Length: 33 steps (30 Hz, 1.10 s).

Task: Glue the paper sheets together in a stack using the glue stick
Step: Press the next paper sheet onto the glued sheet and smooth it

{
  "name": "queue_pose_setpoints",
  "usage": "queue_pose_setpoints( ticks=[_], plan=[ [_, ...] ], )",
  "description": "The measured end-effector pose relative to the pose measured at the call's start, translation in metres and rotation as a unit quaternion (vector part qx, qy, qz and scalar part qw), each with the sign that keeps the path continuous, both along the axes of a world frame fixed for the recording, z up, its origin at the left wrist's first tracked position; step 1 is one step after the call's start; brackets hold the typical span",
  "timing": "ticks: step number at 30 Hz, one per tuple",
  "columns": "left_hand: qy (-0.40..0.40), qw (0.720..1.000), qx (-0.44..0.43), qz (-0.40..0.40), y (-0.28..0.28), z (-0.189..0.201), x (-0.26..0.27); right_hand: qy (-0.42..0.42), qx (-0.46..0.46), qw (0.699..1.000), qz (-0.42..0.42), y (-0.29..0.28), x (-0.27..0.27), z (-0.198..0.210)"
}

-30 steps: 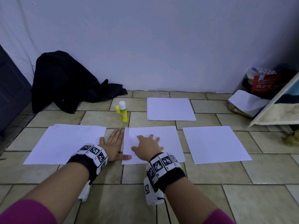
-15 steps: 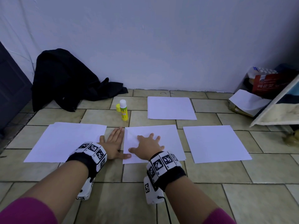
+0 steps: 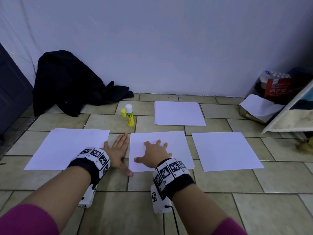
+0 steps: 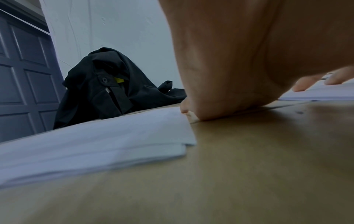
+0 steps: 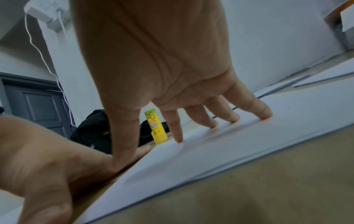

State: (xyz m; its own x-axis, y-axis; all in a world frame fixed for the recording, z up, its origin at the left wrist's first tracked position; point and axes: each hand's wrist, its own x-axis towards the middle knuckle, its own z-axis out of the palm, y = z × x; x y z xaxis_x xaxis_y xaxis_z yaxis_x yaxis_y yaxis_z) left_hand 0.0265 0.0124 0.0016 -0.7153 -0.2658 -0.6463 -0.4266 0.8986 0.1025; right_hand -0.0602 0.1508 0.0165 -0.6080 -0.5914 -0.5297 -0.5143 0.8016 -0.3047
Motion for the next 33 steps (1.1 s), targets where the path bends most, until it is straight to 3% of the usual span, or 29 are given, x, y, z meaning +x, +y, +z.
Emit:
queue_pose_setpoints(
  ticks=[4, 14, 33],
  plan=[
    [0.004, 0.999, -0.038, 0.003, 0.0047, -0.004, 0.0011, 0.015, 0.027, 0.999, 0.019, -0.0015, 0.0031, 0.0007],
    [0.01, 0.999, -0.004, 0.05, 0.0037, -0.0049, -0.0066, 0.015, 0.018, 1.0, 0.017, -0.0015, -0.0028, -0.0008],
    [0.003, 1.0, 0.0, 0.022, 0.0007, -0.0052, -0.0013, 0.02, 0.057, 0.998, 0.031, -0.0056, -0.0005, -0.0018]
  ],
)
